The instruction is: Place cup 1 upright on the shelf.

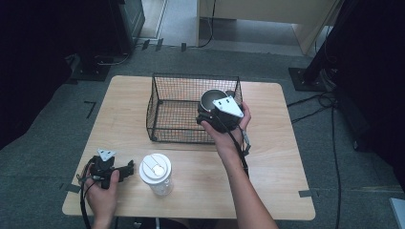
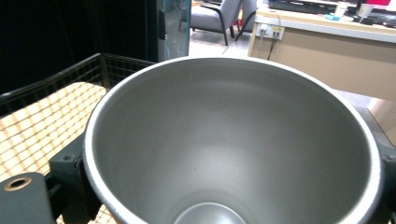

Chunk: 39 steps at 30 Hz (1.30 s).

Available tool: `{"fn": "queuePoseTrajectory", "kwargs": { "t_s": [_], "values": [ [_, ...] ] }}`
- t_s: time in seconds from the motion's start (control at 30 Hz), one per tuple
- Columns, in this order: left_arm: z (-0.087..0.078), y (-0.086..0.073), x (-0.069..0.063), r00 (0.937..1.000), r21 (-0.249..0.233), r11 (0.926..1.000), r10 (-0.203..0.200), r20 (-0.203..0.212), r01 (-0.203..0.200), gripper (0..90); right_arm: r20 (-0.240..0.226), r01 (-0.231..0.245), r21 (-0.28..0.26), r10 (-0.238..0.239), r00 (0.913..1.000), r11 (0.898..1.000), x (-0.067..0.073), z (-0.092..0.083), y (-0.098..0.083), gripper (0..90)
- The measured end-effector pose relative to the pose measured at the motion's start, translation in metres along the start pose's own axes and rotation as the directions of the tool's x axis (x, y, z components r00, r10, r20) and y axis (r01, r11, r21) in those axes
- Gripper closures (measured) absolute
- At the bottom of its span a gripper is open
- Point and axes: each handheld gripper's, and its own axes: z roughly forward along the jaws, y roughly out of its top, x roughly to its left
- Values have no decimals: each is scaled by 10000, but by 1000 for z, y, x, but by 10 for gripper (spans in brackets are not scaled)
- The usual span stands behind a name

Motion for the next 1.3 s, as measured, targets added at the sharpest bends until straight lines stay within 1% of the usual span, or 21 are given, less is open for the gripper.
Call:
{"fn": "queuePoseTrajectory", "kwargs": {
  "t_s": [0.13,0.33,0.43,0.5,0.57,0.67,0.7,0.8,0.9,0.93,1.0,1.17,1.3],
  "values": [
    [0,0,0,10000,-2,10000,-6,6,6,4,150,-295,155,293,9995,9994,-7,9,-4,74],
    [0,0,0,10000,-9,10000,-4,2,4,4,296,-313,417,301,9991,9986,-13,23,-12,74],
    [0,0,0,10000,5,10000,6,5,-6,4,537,-410,616,377,9978,9973,-15,28,-17,74],
    [0,0,0,10000,4,10000,7,0,-7,5,577,-480,664,442,9974,9966,-16,30,-19,74],
    [0,0,0,10000,0,10000,1,3,-1,4,601,-689,795,642,9961,9945,-18,35,-23,74],
    [0,0,0,10000,0,10000,3,1,-3,5,714,-794,833,735,9947,9934,-19,39,-25,74],
    [0,0,0,10000,1,10000,2,3,-2,4,785,-912,867,844,9933,9920,-20,42,-27,74],
    [0,0,0,10000,0,10000,0,1,0,4,878,-1064,990,978,9913,9894,-21,46,-30,74],
    [0,0,0,10000,2,10000,3,0,-3,5,958,-1067,1287,948,9909,9859,-20,49,-33,73],
    [0,0,0,10000,3,10000,0,2,0,5,1055,-894,1388,750,9916,9863,-19,50,-34,73],
    [0,0,0,10000,0,10000,-1,5,1,4,1040,-774,1461,625,9926,9862,-18,51,-34,73],
    [0,0,0,10000,-1,10000,0,5,0,5,1020,-973,1636,812,9915,9817,-14,52,-39,73],
    [0,0,0,10000,1,10000,2,0,-2,4,1217,-1015,1785,804,9893,9787,-11,55,-44,73]
  ]
}}
